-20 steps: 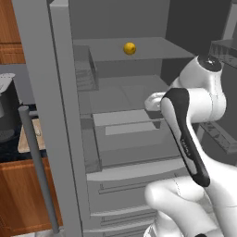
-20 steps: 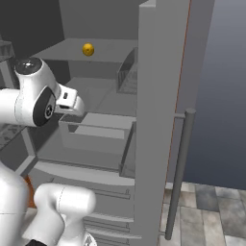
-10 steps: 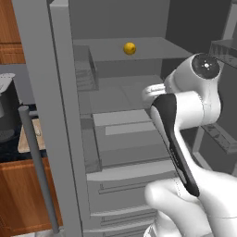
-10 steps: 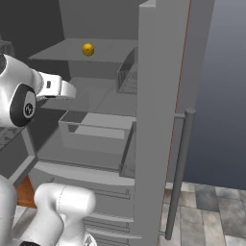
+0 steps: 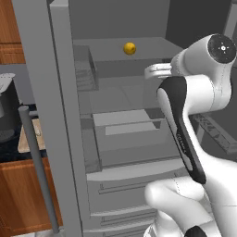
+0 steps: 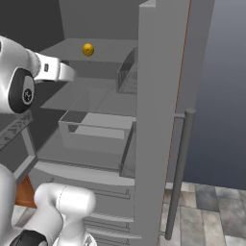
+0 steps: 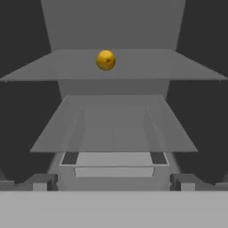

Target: Retrieve a lemon from the fridge and place it on the cutting board with the fish.

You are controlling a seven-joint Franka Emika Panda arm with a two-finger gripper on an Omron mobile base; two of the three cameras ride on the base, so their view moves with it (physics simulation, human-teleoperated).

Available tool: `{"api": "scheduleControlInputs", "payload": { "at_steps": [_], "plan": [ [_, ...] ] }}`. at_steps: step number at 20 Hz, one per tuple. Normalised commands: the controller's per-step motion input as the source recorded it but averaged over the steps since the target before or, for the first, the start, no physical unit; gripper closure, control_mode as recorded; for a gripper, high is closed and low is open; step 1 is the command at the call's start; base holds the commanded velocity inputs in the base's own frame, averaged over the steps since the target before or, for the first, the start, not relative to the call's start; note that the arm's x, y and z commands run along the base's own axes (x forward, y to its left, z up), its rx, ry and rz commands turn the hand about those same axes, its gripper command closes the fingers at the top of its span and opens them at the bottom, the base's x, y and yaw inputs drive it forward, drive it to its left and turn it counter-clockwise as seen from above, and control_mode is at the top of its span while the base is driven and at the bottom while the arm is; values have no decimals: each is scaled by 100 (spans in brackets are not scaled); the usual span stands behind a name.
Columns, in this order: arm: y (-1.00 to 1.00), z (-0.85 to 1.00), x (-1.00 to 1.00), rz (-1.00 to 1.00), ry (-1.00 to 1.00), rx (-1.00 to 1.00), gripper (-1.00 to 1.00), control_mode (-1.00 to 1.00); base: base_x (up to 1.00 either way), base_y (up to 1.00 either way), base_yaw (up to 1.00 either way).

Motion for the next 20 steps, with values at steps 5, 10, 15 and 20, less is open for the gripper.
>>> {"api": "scheduleControlInputs", "payload": {
  "at_steps": [5, 10, 15, 20],
  "plan": [
    [0, 37, 0, 0, -8, 1, -100, -100, 0, 0, 0],
    [-2, 6, 3, 0, -16, 4, -100, -100, 0, 0, 0],
    [0, 1, 6, 0, -5, 0, -100, -100, 0, 0, 0],
    [0, 1, 26, 0, 0, -1, -100, -100, 0, 0, 0]
  ]
}}
